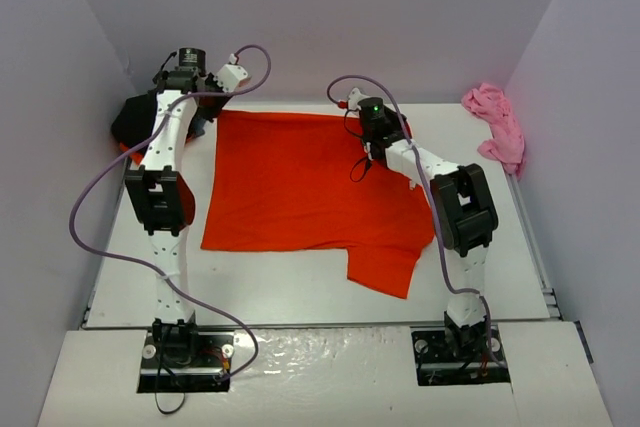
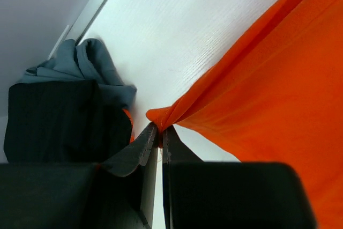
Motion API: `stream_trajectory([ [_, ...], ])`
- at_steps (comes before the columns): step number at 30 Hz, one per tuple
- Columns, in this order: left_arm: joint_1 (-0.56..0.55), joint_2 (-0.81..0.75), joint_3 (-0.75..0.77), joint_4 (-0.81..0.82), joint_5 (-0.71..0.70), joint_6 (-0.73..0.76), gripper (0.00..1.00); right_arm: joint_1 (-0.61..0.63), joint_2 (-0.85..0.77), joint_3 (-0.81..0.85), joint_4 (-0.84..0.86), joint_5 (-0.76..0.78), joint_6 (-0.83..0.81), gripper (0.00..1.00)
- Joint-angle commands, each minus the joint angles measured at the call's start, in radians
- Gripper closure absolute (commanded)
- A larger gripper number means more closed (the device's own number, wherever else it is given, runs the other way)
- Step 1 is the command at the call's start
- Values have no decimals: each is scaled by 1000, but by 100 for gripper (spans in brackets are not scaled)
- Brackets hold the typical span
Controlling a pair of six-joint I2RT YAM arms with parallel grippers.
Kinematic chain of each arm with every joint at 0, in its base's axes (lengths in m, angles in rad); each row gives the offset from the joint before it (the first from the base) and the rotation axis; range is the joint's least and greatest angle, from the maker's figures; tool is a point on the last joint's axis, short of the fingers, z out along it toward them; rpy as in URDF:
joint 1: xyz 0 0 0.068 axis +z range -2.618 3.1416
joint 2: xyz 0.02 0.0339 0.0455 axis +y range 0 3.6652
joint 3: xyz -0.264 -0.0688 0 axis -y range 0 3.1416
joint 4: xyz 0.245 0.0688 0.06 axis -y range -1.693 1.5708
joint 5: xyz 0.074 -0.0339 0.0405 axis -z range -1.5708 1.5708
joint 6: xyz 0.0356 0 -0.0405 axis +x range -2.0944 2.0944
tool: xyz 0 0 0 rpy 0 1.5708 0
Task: Fold and stack the t-shirts
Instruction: Fold the tshirt
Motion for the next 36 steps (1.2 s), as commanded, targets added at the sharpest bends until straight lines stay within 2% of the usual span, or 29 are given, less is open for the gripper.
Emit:
stream_trajectory([
  [1,3,-2,22,-36,-20,-15,100,-17,-5,47,47,44,-33,100],
  [8,3,-53,-76,-44,-6,15,100,-17,-95,9,-61,-12,-8,100],
  [23,6,-243,-343,-34,20,75,100,3,-427,-159,-548,-185,-33,100],
  [30,6,-276,-392,-45,6,91,100,60,-417,-211,-655,-184,-40,100],
  [36,6,-288,-427,-53,-15,110,100,123,-316,-231,-752,-205,-10,100],
])
